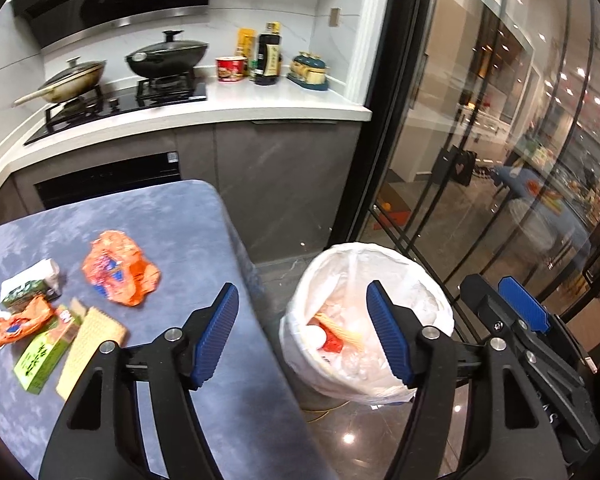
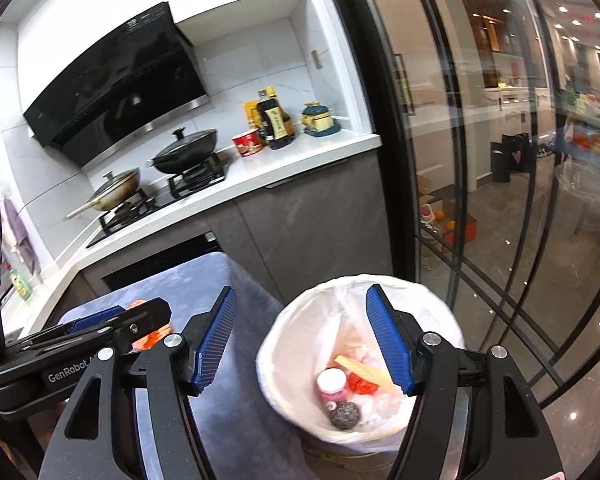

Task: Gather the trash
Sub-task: 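Return both tools to the table toward the tissue and foam sleeve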

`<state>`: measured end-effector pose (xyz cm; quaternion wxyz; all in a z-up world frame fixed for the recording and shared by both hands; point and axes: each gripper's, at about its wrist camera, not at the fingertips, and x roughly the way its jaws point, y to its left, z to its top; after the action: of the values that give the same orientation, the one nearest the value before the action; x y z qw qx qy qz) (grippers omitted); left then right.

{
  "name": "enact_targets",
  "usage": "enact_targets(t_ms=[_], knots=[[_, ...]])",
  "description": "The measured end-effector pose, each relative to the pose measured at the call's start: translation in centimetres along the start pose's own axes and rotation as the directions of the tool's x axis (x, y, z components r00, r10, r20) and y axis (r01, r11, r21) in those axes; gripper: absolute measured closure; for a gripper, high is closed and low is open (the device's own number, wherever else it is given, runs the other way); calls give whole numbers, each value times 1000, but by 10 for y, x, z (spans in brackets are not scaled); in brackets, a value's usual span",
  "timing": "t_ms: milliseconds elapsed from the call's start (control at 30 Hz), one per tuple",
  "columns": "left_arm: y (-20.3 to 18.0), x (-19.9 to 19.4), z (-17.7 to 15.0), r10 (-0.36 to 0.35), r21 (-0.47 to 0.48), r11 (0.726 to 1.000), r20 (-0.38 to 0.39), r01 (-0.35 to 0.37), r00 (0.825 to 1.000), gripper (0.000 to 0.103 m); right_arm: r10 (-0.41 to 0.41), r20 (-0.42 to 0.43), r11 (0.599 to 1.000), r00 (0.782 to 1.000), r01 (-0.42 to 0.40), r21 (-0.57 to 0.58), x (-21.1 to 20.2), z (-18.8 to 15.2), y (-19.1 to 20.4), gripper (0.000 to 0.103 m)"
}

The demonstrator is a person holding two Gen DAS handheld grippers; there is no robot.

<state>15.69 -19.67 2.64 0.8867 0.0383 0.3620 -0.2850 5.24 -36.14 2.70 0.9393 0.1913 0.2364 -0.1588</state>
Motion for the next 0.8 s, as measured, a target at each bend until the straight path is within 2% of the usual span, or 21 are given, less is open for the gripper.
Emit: enact_targets(t_ms=[233, 300, 433, 667, 800], knots=[[44, -23, -12, 51, -59, 997, 14, -50, 999, 33, 47, -18, 998, 999, -48, -48, -4, -12, 42, 38], [59, -29, -18, 68, -79, 995, 11, -66, 998, 33, 60, -26, 996, 998, -62, -61, -5, -17, 55, 34], [95, -40, -29, 102, -131, 986, -4, -102, 995, 31, 87, -45, 992, 995, -91, -91, -4, -26, 83, 34], [164, -60, -49, 181, -223, 958, -20, -180, 983, 27, 134, -97, 978, 986, -147, -146, 2, -45, 136, 34], [209, -72, -61, 233, -279, 932, -32, -233, 972, 27, 153, -135, 972, 979, -174, -158, 9, -59, 160, 34]])
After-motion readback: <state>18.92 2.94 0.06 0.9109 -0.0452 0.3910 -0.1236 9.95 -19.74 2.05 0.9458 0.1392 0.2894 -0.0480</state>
